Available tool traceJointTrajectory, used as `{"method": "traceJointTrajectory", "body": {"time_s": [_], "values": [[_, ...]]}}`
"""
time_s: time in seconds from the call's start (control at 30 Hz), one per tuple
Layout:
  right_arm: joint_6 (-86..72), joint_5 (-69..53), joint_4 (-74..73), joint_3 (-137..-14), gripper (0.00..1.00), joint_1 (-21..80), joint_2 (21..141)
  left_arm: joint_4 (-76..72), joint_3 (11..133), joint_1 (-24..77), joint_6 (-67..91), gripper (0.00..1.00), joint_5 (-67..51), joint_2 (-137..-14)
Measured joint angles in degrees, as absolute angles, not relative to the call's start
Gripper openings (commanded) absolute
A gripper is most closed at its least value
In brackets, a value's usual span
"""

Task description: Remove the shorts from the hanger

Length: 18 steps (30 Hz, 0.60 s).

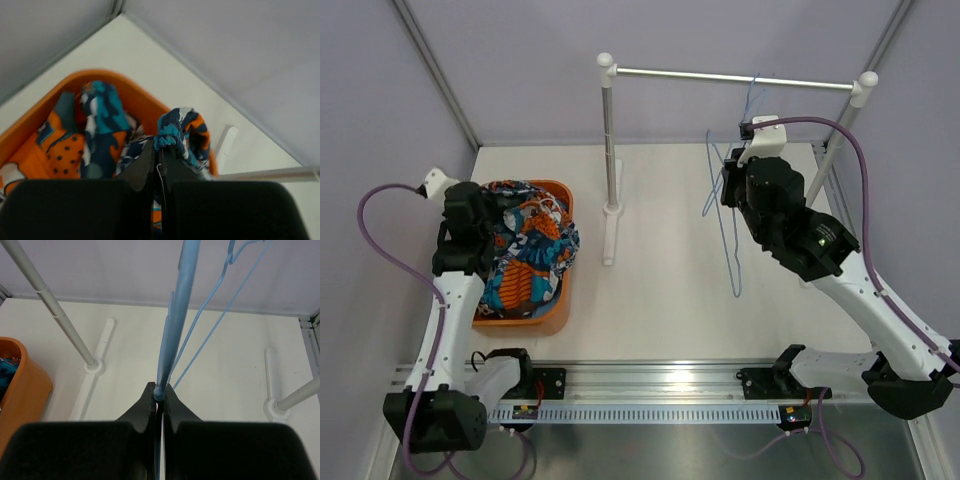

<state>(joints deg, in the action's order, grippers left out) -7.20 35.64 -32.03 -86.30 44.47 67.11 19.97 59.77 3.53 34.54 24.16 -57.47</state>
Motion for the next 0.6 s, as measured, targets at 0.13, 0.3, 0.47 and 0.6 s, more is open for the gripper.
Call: {"method": "traceJointTrajectory", "body": {"time_s": [0.13, 0.3, 0.47, 0.6], "values": [[-8.8, 35.44, -33.63, -86.08, 0.0, 44.45, 66.54, 20.78, 50.09, -6.96, 45.08, 0.0, 13.19, -57.12], [-10.81, 35.46, -36.42, -86.06, 0.0, 44.45, 65.8, 19.66, 43.55, -11.22, 53.32, 0.22, 4.36, -57.23], [-13.26, 34.48, -39.72, -86.06, 0.0, 44.45, 64.95, 16.27, 41.74, -13.15, 57.32, 0.65, -2.92, -58.76], [-14.5, 32.14, -41.39, -86.13, 0.0, 44.45, 64.93, 14.7, 42.37, -13.13, 56.66, 0.88, -7.18, -58.7]]}}
